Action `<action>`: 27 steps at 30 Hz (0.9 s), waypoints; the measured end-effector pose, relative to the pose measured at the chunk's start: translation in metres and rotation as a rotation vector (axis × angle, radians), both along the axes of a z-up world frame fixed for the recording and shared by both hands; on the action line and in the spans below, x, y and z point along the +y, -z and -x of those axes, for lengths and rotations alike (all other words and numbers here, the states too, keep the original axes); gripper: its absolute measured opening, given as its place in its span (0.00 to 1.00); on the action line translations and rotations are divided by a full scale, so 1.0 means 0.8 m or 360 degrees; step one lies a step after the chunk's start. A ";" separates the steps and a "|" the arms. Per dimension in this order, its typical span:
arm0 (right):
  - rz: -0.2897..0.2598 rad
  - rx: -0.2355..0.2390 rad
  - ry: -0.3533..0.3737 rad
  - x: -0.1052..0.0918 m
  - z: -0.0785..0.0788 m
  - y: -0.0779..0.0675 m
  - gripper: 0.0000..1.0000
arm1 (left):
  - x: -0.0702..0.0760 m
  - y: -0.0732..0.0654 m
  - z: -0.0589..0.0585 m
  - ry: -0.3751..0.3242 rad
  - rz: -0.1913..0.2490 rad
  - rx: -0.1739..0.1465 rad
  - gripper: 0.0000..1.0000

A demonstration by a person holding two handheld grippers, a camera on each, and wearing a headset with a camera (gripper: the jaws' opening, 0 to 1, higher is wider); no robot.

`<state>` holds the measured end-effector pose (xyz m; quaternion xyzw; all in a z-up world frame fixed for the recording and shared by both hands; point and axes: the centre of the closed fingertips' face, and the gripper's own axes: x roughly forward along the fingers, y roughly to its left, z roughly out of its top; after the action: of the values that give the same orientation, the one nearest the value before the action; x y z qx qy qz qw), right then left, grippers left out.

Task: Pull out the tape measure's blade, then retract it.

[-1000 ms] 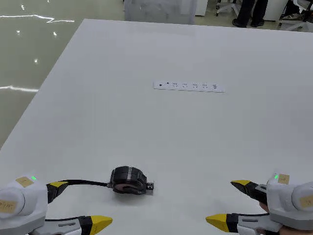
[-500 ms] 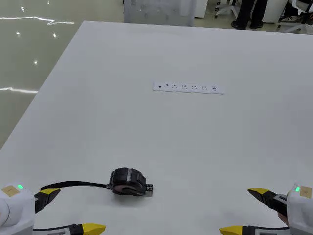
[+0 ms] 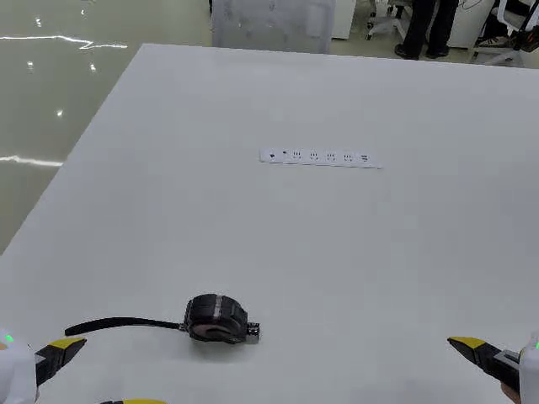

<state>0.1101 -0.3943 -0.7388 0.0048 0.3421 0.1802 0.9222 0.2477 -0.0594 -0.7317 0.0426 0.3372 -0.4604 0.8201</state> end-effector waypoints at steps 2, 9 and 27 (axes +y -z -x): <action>0.0000 0.0003 -0.0003 0.001 0.000 0.000 0.89 | 0.000 0.001 0.001 0.0002 0.0002 0.0007 0.93; 0.0004 0.0012 -0.0016 -0.002 -0.001 0.000 0.89 | 0.001 0.001 0.001 0.0005 -0.0006 0.0005 0.93; 0.0003 0.0019 -0.0020 0.001 0.003 0.001 0.91 | 0.000 -0.002 -0.002 0.0018 -0.0001 0.0001 0.93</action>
<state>0.1080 -0.3936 -0.7399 0.0026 0.3479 0.1857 0.9190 0.2491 -0.0596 -0.7300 0.0447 0.3374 -0.4649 0.8173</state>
